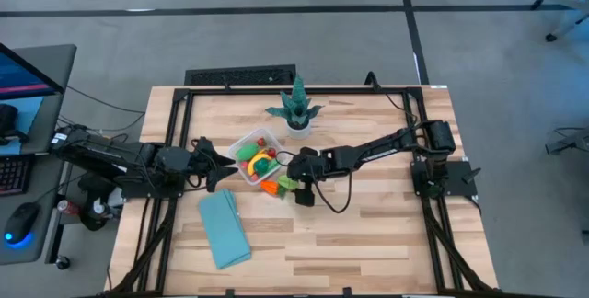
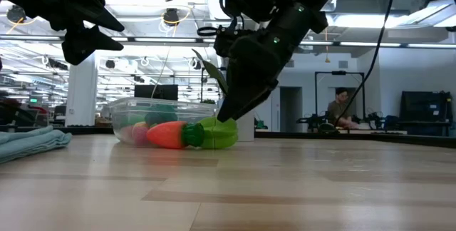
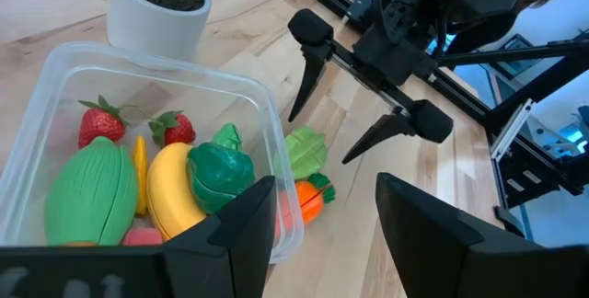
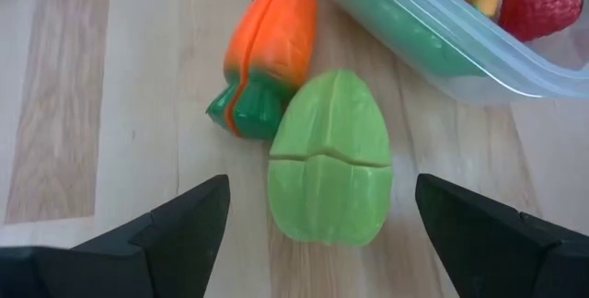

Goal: Pick and placing Produce into tupperware
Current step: Put the green star fruit into the transparent container

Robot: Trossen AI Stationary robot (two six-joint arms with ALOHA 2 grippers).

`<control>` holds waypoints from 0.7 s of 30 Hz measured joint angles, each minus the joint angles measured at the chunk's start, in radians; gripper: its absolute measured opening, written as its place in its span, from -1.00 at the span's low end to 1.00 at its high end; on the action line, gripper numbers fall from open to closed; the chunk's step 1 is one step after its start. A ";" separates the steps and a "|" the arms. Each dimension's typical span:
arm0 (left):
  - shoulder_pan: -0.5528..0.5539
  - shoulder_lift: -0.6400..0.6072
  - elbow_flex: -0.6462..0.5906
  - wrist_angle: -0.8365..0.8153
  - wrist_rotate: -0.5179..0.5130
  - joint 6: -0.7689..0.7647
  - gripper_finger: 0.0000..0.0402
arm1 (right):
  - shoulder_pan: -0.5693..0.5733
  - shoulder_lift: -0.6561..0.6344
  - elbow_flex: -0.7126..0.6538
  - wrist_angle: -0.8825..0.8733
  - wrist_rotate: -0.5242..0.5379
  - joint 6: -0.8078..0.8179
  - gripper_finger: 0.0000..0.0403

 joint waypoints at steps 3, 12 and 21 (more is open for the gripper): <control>0.000 0.000 0.000 -0.002 -0.003 0.000 -0.11 | 0.000 0.000 0.000 0.009 0.000 0.000 0.70; 0.000 0.000 0.000 -0.006 -0.013 0.000 -0.11 | 0.000 0.000 0.000 0.044 0.000 0.000 0.70; 0.000 0.000 0.000 -0.006 -0.014 0.001 -0.11 | 0.000 0.000 0.000 0.054 0.033 -0.006 0.70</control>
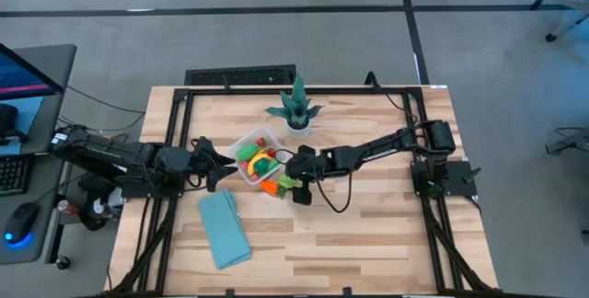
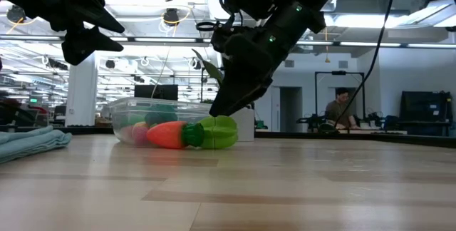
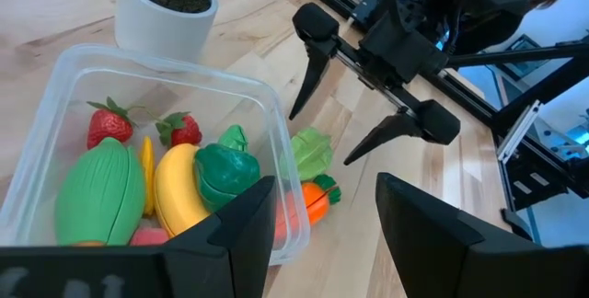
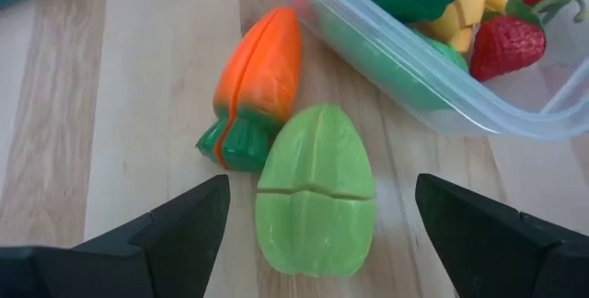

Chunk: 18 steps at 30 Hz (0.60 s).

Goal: Pick and placing Produce into tupperware
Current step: Put the green star fruit into the transparent container

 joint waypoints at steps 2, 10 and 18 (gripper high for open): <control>0.000 0.000 0.000 0.000 0.000 0.000 -0.11 | 0.000 0.009 0.000 0.009 0.003 -0.001 0.70; 0.000 0.000 0.000 -0.005 0.001 0.000 -0.11 | 0.001 0.048 -0.002 0.006 -0.003 0.036 0.70; 0.000 0.000 0.000 -0.008 0.001 0.001 -0.11 | -0.006 0.045 0.000 0.020 -0.003 0.052 0.70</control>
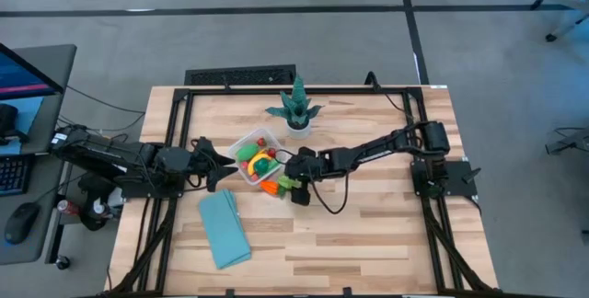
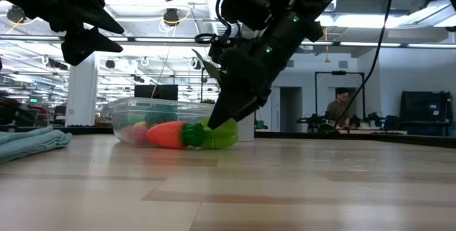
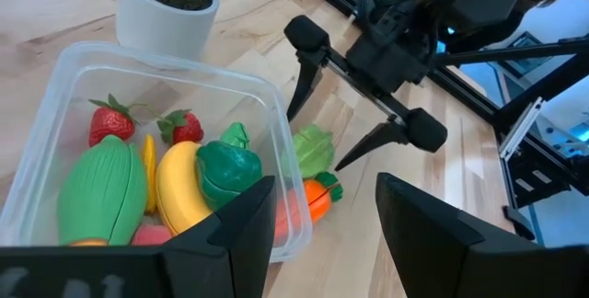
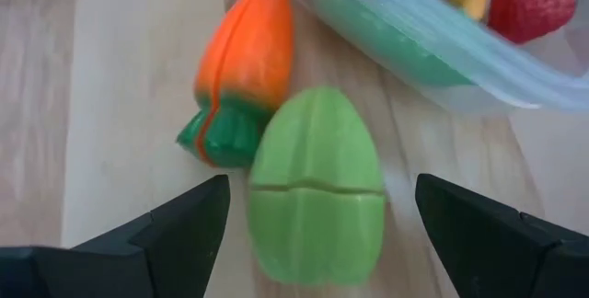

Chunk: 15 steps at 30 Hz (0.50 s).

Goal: Pick and placing Produce into tupperware
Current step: Put the green star fruit into the transparent container

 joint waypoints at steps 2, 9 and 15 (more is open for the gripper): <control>0.000 0.000 0.000 0.000 0.000 0.000 -0.11 | 0.000 0.008 0.000 0.005 0.000 0.000 0.70; 0.000 0.000 0.000 0.000 0.000 0.000 -0.11 | 0.003 0.034 0.001 0.020 -0.004 0.008 0.70; 0.000 0.000 0.000 0.000 -0.001 -0.001 -0.11 | 0.001 0.032 0.001 0.010 -0.003 0.009 0.70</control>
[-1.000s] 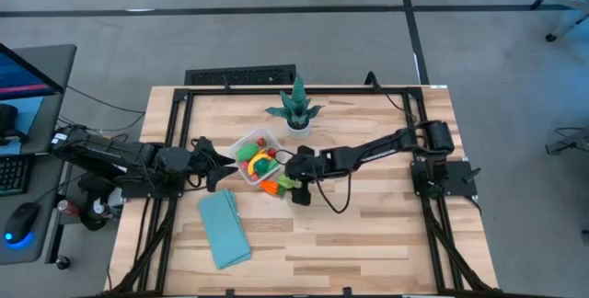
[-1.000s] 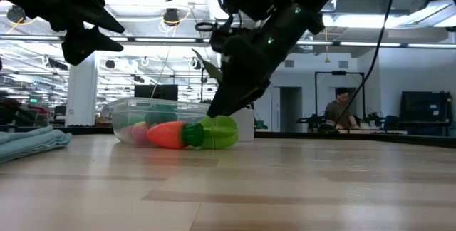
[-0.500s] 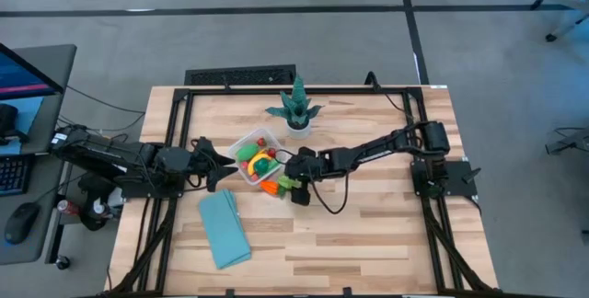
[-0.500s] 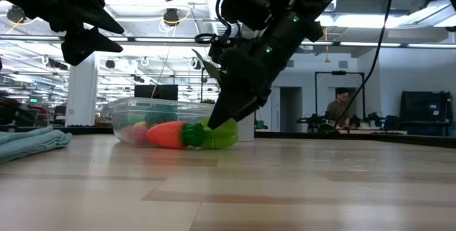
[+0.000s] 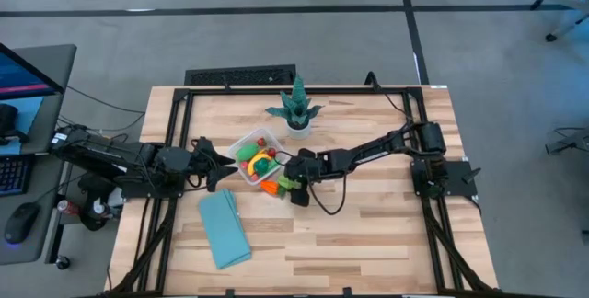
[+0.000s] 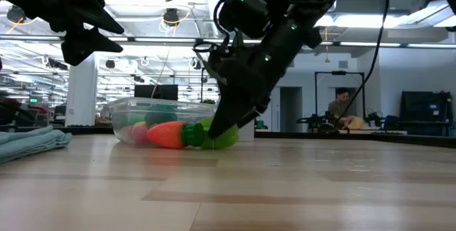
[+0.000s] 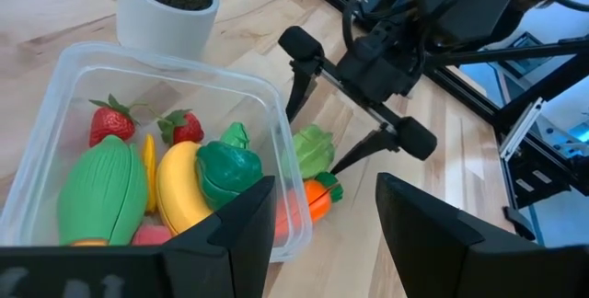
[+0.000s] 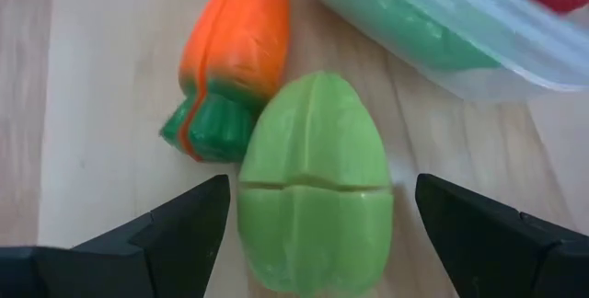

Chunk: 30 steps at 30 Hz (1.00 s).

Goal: Pick and placing Produce into tupperware
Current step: Put the green star fruit into the transparent container

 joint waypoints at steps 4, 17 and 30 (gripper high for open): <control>0.000 0.000 0.000 -0.002 0.000 0.000 -0.11 | 0.000 0.000 -0.001 0.002 0.000 0.000 0.67; 0.000 0.000 0.000 -0.005 0.000 0.000 -0.11 | 0.000 0.000 -0.001 -0.003 0.000 0.000 0.50; 0.000 0.000 0.000 -0.005 0.000 0.000 -0.11 | 0.000 0.000 -0.001 -0.005 -0.001 0.000 0.50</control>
